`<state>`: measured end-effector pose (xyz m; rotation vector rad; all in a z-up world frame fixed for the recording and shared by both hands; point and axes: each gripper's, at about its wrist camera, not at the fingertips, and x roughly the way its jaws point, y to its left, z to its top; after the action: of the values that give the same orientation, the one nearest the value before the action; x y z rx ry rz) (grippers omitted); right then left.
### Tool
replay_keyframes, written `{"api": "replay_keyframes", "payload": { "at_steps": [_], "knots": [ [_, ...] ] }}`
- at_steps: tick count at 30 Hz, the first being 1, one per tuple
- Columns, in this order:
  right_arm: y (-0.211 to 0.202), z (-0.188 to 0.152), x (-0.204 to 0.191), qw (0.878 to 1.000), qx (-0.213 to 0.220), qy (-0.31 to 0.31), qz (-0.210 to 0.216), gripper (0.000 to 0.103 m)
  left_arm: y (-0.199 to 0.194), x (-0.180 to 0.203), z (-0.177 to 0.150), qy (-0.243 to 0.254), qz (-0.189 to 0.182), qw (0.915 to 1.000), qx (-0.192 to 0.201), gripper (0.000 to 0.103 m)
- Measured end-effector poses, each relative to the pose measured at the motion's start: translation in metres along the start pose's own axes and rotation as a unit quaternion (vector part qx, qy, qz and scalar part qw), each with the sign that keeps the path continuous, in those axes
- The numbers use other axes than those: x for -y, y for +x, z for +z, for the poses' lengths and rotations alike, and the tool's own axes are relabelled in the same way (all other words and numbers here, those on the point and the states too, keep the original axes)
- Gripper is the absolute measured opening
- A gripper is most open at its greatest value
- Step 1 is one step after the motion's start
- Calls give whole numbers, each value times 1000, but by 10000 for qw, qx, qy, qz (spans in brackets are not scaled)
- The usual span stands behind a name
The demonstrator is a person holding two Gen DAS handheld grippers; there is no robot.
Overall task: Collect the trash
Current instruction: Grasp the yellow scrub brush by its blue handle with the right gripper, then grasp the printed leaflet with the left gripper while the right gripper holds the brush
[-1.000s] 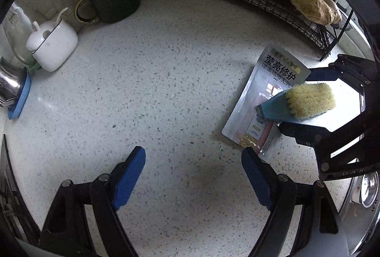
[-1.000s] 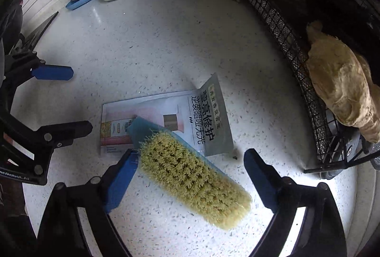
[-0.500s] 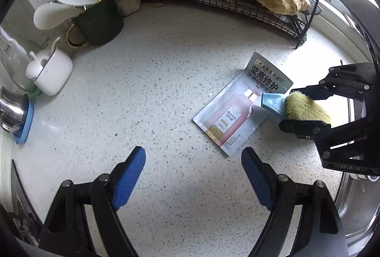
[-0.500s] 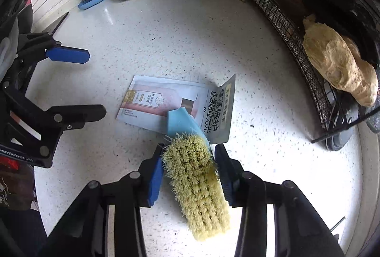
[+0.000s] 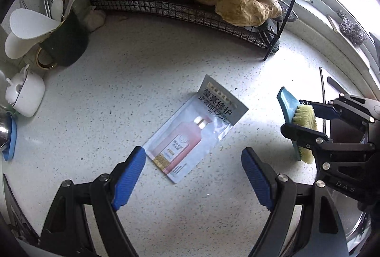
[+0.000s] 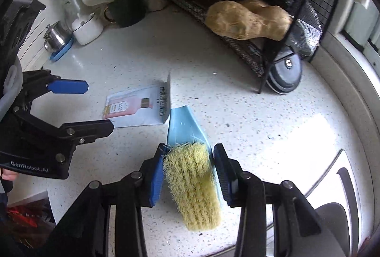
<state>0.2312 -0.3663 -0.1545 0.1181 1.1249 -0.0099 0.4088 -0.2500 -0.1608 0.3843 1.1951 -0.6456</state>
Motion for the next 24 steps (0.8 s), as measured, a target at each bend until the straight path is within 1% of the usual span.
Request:
{"api": "replay_keyframes", "payload": {
  "at_steps": [4, 8, 9, 13, 15, 17, 18, 19, 20, 21, 22, 23, 24],
  "knots": [
    [-4, 3, 18, 9993, 71, 310, -171, 38, 6, 13, 17, -107, -181, 9998, -55, 82],
    [-9, 0, 37, 9981, 123, 520, -312, 38, 17, 23, 39, -166, -170, 9997, -57, 82],
    [-6, 1, 36, 9978, 132, 554, -332, 38, 22, 25, 44, -201, -161, 9996, -93, 82],
    [-5, 0, 57, 9967, 131, 738, -305, 38, 41, 28, 59, -360, -7, 9991, -243, 82],
    [-1, -1, 48, 9966, 138, 745, -321, 37, 49, 30, 65, -409, 126, 9987, -286, 80],
    [1, -1, 52, 9965, 135, 765, -302, 37, 56, 31, 66, -407, 209, 9983, -349, 68],
    [-4, -6, 60, 9965, 138, 768, -286, 37, 60, 32, 66, -404, 254, 9980, -415, 65],
    [-3, -6, 60, 9966, 135, 762, -273, 37, 63, 33, 65, -402, 275, 9977, -481, 54],
    [-2, -6, 60, 9967, 134, 756, -268, 37, 65, 34, 64, -408, 207, 9977, -509, 47],
    [-2, -5, 60, 9968, 135, 741, -262, 37, 63, 35, 62, -395, 275, 9980, -417, 41],
    [-2, -6, 60, 9969, 132, 734, -248, 37, 62, 36, 62, -385, 290, 9980, -405, 28],
    [-3, -7, 61, 9969, 125, 746, -218, 37, 61, 37, 61, -373, 272, 9980, -433, 19],
    [-3, -8, 60, 9968, 102, 776, -161, 37, 59, 39, 59, -343, 242, 9982, -429, 15]
  ]
}}
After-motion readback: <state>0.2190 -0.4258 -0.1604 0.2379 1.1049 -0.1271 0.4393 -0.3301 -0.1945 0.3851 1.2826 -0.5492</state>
